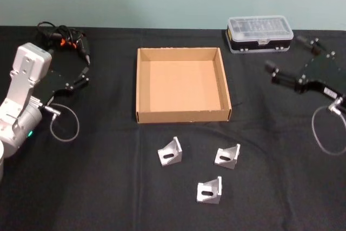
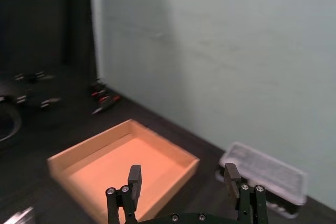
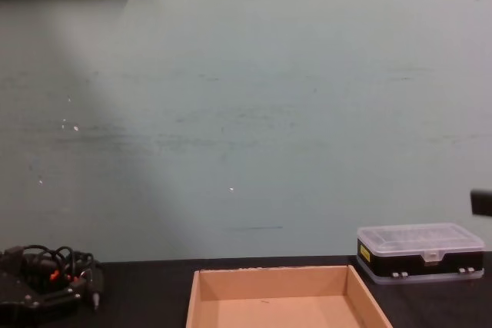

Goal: Use one hand to pick up the angle iron from the table and place it into the box.

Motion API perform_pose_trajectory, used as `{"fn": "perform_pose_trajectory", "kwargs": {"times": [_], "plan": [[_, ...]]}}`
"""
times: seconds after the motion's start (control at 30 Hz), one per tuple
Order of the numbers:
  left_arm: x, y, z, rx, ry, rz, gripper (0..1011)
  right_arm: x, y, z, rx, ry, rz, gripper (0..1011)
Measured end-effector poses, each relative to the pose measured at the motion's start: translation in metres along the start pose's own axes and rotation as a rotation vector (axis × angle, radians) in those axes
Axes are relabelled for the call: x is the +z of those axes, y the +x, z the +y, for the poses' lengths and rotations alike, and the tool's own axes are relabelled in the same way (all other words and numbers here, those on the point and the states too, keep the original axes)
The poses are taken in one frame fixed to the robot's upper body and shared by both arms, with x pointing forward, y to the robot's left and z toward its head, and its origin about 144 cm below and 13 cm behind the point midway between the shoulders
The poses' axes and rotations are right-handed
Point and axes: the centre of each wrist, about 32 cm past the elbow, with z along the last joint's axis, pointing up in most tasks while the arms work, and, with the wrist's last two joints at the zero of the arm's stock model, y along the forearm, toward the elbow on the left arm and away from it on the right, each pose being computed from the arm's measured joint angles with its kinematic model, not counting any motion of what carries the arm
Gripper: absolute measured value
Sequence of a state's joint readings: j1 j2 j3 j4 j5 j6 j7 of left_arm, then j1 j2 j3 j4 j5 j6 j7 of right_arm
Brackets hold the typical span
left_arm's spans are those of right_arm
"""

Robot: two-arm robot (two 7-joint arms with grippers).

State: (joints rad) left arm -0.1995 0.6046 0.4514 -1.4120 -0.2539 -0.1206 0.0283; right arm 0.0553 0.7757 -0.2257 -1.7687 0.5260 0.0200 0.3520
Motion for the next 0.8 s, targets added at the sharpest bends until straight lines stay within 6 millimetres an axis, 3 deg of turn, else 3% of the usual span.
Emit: {"fn": "perform_pose_trajectory", "kwargs": {"times": [0.23,0.8], "plan": [[0.0,0.0,0.0,0.0,0.0,0.0,1000,0.003,-0.007,-0.005,0.124,-0.075,0.003,1004],[0.0,0.0,0.0,0.0,0.0,0.0,1000,-0.011,-0.035,-0.006,0.338,-0.207,0.022,1004]]}}
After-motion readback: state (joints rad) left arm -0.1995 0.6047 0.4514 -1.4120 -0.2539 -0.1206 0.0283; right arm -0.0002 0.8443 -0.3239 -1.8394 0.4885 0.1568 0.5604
